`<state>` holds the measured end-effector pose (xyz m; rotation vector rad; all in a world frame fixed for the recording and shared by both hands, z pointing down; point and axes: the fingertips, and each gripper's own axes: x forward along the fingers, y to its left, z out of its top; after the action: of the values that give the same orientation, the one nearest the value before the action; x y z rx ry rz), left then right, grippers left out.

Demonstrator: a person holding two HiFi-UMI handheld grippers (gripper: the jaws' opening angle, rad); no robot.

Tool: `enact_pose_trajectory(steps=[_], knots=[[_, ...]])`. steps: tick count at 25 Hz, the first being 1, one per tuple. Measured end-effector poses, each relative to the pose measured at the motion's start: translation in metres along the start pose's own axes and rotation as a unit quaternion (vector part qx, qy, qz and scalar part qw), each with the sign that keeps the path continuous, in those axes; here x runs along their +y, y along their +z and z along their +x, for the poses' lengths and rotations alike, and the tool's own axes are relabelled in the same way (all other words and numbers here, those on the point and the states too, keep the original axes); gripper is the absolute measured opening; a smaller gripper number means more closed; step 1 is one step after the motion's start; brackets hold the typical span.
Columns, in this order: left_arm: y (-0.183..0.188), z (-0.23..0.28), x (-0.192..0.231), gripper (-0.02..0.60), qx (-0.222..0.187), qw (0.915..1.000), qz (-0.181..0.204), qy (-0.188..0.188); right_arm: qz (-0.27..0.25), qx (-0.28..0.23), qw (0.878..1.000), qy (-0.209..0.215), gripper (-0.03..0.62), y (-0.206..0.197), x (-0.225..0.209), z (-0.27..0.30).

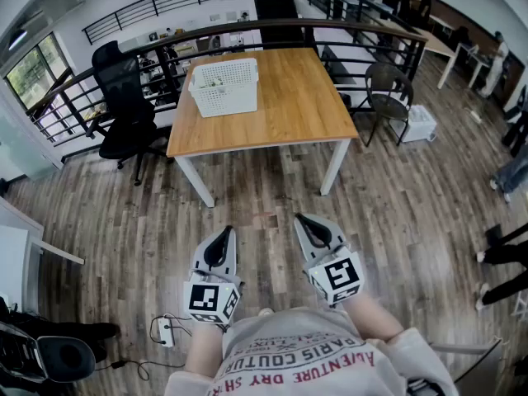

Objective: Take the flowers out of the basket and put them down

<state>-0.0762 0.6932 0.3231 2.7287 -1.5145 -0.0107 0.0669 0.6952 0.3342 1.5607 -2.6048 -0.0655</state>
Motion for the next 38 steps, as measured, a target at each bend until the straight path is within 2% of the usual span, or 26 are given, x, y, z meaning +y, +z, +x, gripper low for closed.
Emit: enact_pose_trajectory(steps=[11, 19, 25, 29, 33, 38], knots=[[-0.011, 0.012, 0.018, 0.011, 0.004, 0.9999, -0.011, -0.006, 0.009, 0.014, 1.0, -0.003, 0.032, -0.014, 0.0, 0.02], [-0.021, 0.016, 0.06, 0.011, 0.017, 0.9995, -0.02, -0.019, 0.05, 0.026, 0.998, -0.013, 0.034, -0.022, 0.018, 0.054], [-0.021, 0.02, 0.09, 0.011, 0.025, 0.999, -0.027, -0.027, 0.046, 0.026, 0.998, -0.017, 0.034, -0.015, 0.028, 0.078], [-0.032, 0.025, 0.107, 0.011, 0.034, 0.9983, -0.044, -0.018, 0.052, 0.043, 0.998, -0.014, 0.034, -0.024, 0.029, 0.097], [-0.041, 0.037, 0.126, 0.011, 0.036, 0.9984, -0.044, -0.005, 0.049, 0.042, 0.998, -0.002, 0.034, -0.032, 0.025, 0.124], [-0.041, 0.072, 0.15, 0.011, 0.038, 0.9979, -0.04, 0.034, 0.049, 0.044, 0.997, 0.032, 0.034, -0.038, -0.004, 0.176]])
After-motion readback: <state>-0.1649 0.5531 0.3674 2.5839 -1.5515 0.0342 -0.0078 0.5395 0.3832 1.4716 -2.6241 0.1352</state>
